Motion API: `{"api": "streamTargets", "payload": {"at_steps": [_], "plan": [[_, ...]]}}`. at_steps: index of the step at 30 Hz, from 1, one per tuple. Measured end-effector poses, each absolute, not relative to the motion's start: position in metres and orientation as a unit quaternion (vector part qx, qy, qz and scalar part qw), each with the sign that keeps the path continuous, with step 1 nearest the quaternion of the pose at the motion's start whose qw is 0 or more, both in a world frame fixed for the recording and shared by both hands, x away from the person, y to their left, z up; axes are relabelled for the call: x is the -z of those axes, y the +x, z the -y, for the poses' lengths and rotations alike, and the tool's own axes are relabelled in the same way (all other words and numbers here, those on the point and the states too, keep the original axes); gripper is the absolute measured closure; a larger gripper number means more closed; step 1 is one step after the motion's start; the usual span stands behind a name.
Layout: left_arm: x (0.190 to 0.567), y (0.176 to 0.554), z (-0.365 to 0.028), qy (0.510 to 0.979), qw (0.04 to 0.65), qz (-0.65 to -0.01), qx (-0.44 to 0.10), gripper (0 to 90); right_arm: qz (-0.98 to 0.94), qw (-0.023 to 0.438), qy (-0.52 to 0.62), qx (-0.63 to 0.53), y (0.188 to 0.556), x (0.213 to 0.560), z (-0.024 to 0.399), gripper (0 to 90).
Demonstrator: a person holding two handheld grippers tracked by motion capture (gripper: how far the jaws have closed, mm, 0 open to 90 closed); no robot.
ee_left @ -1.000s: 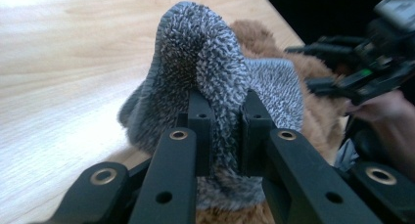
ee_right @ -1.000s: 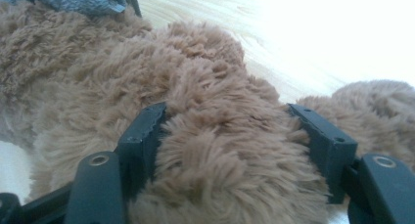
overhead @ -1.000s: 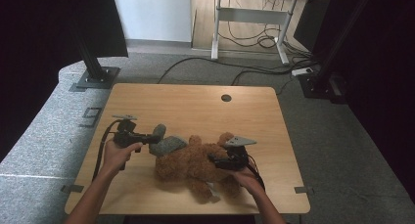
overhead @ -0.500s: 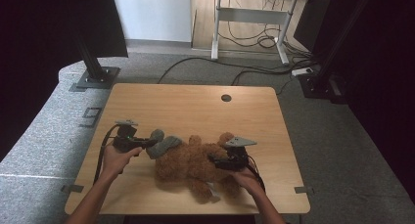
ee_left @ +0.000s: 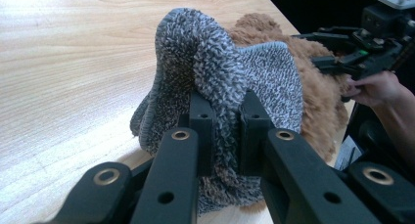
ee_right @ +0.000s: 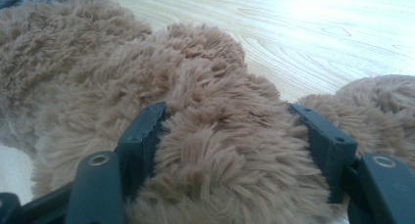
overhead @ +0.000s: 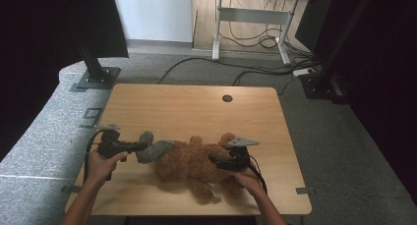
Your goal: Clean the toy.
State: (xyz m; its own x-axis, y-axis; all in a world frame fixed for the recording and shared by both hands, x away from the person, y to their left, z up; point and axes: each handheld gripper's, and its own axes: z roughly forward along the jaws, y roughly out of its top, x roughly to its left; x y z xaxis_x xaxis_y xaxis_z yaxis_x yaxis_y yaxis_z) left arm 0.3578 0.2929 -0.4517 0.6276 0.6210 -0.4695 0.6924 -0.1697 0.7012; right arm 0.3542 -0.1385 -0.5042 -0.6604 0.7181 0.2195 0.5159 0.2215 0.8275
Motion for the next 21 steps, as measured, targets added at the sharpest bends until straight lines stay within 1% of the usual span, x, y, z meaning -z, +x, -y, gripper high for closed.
{"api": "streamTargets", "payload": {"at_steps": [2,6,12,16,21], "plan": [[0.449,0.354,-0.301,0.761,0.482,-0.433,0.028,80.0,-0.774,0.104,0.399,-0.481,0.354,0.504,0.139,34.2],[0.446,0.351,-0.315,0.752,0.491,-0.439,0.029,80.0,-0.773,0.101,0.399,-0.482,0.356,0.505,0.139,34.0],[0.449,0.351,-0.311,0.75,0.5,-0.43,0.038,79.9,-0.771,0.097,0.402,-0.484,0.357,0.506,0.139,33.8],[0.459,0.353,-0.29,0.767,0.491,-0.407,0.069,79.5,-0.77,0.095,0.403,-0.485,0.357,0.506,0.14,33.7],[0.473,0.356,-0.255,0.788,0.471,-0.386,0.093,79.2,-0.77,0.096,0.404,-0.485,0.357,0.507,0.139,33.9]]}}
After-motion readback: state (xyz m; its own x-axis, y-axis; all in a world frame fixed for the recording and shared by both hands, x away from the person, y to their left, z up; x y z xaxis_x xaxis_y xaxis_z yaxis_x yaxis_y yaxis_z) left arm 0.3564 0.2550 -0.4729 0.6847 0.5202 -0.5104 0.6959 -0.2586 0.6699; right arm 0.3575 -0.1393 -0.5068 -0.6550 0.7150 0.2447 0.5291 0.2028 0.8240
